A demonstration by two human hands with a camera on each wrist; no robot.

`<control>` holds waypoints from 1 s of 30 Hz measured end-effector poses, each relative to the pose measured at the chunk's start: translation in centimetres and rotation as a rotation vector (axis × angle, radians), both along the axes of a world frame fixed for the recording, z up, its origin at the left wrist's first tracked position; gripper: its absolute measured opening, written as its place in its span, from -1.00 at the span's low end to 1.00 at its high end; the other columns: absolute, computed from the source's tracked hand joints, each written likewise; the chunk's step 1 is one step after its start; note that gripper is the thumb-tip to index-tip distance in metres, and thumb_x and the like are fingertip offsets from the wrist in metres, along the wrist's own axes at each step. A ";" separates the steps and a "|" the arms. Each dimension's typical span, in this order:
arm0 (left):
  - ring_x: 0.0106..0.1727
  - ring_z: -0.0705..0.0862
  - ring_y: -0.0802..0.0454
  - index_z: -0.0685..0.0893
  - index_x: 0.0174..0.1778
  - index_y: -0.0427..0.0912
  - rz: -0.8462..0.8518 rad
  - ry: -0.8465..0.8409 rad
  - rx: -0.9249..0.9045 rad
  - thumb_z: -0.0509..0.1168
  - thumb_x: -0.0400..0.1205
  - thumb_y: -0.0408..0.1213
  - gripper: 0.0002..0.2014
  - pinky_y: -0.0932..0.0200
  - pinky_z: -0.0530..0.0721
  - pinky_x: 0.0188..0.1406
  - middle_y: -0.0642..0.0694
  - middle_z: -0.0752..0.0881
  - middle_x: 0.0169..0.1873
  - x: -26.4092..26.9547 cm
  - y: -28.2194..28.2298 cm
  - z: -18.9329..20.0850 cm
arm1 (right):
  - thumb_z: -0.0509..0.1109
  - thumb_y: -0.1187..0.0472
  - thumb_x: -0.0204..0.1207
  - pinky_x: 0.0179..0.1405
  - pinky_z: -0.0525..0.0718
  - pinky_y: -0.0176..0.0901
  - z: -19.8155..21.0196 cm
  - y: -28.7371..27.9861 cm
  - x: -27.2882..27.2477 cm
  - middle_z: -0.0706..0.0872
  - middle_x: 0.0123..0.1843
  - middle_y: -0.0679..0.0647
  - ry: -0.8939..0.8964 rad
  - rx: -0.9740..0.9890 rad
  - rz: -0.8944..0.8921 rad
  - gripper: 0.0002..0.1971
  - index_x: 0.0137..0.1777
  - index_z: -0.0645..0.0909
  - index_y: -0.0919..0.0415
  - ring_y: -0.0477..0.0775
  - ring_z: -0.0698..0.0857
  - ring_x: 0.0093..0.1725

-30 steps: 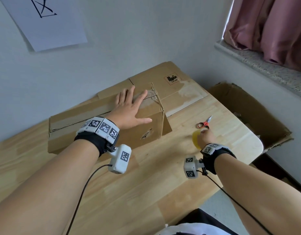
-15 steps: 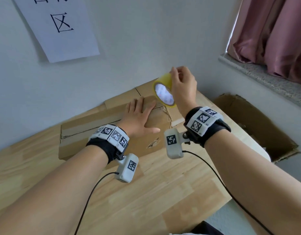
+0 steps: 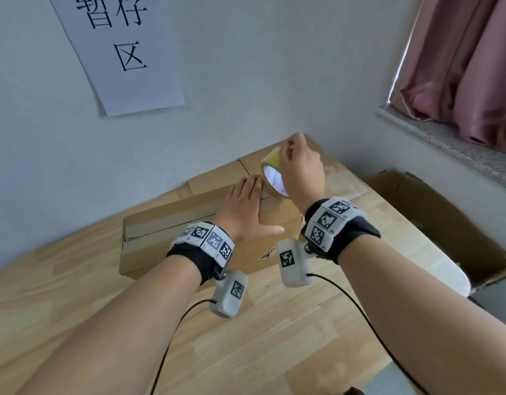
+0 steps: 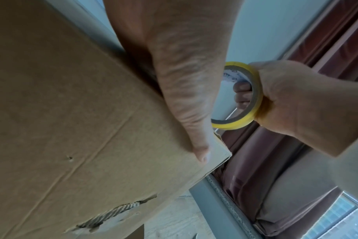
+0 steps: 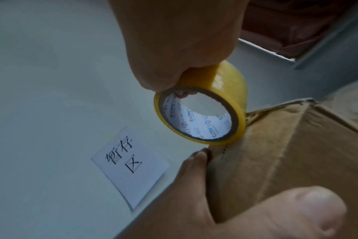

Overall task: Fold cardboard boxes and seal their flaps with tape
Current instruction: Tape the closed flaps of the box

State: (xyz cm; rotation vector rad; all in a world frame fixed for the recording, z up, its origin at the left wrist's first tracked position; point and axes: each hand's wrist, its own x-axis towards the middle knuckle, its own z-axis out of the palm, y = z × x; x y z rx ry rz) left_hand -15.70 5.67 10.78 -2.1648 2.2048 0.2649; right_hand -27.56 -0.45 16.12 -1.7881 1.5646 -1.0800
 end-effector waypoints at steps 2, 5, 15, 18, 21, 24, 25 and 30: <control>0.67 -0.23 -0.08 -0.21 0.67 -0.21 -0.004 0.004 -0.003 0.21 0.41 0.44 0.16 -0.04 -0.24 0.62 -0.08 -0.18 0.67 0.1 0.1 0.0 | 0.03 0.12 0.68 -0.24 0.36 -0.08 0.3 0.3 0.3 0.56 -0.27 0.10 0.036 0.005 0.002 -0.77 0.00 0.44 0.24 0.27 0.49 -0.24; 0.66 -0.27 -0.10 -0.26 0.66 -0.14 -0.030 -0.024 0.039 0.24 0.39 0.44 0.17 -0.09 -0.27 0.62 -0.13 -0.24 0.66 1.2 0.1 0.6 | 0.01 0.12 0.67 -0.20 0.39 -0.07 0.9 -0.1 0.3 0.58 -0.22 0.13 0.019 0.040 0.007 -0.75 0.01 0.44 0.27 0.28 0.49 -0.21; 0.66 -0.28 -0.07 -0.37 0.60 0.25 0.045 -0.091 0.150 0.22 0.38 0.48 0.09 -0.15 -0.29 0.61 -0.04 -0.31 0.65 10.1 6.5 2.2 | -0.02 0.14 0.69 -0.24 0.39 -0.06 1.0 0.4 1.0 0.56 -0.23 0.15 0.038 0.035 0.007 -0.74 -0.01 0.43 0.29 0.27 0.46 -0.23; 0.67 -0.27 -0.07 -0.35 0.60 0.28 0.045 -0.076 0.135 0.21 0.40 0.47 0.05 -0.17 -0.31 0.61 -0.01 -0.30 0.65 10.8 7.5 2.0 | 0.02 0.15 0.67 -0.24 0.37 -0.09 1.3 0.7 1.4 0.58 -0.22 0.14 0.045 0.028 0.012 -0.74 0.01 0.48 0.28 0.25 0.48 -0.21; 0.67 -0.23 -0.08 -0.31 0.61 0.27 0.050 -0.073 0.119 0.23 0.40 0.45 0.05 -0.21 -0.29 0.60 -0.03 -0.22 0.66 10.8 7.2 1.9 | 0.08 0.16 0.65 -0.28 0.40 -0.09 2.0 1.2 2.9 0.67 -0.19 0.15 0.057 -0.044 0.070 -0.76 0.00 0.54 0.25 0.22 0.52 -0.20; 0.66 -0.22 -0.08 -0.29 0.61 0.27 0.064 -0.062 0.108 0.24 0.37 0.46 0.06 -0.22 -0.26 0.59 -0.03 -0.16 0.65 11.3 7.0 1.7 | 0.12 0.17 0.62 -0.23 0.56 -0.01 3.2 2.2 6.5 0.74 -0.17 0.17 -0.019 -0.076 0.198 -0.77 -0.03 0.59 0.23 0.25 0.61 -0.17; 0.66 -0.20 -0.08 -0.28 0.61 0.27 0.062 -0.055 0.105 0.23 0.33 0.48 0.07 -0.24 -0.24 0.59 -0.03 -0.13 0.65 11.4 6.9 1.6 | 0.12 0.16 0.62 -0.26 0.54 -0.02 3.5 2.6 7.7 0.72 -0.21 0.16 -0.013 -0.076 0.229 -0.78 -0.04 0.58 0.22 0.25 0.60 -0.20; 0.67 -0.17 -0.06 -0.20 0.66 0.05 0.073 -0.043 0.087 0.01 0.09 0.57 0.24 -0.20 -0.24 0.61 -0.02 -0.11 0.66 11.9 6.9 1.2 | 0.06 0.18 0.66 -0.32 0.35 -0.11 2.4 3.7 10.9 0.60 -0.23 0.12 0.113 0.005 0.299 -0.75 0.01 0.55 0.27 0.23 0.52 -0.22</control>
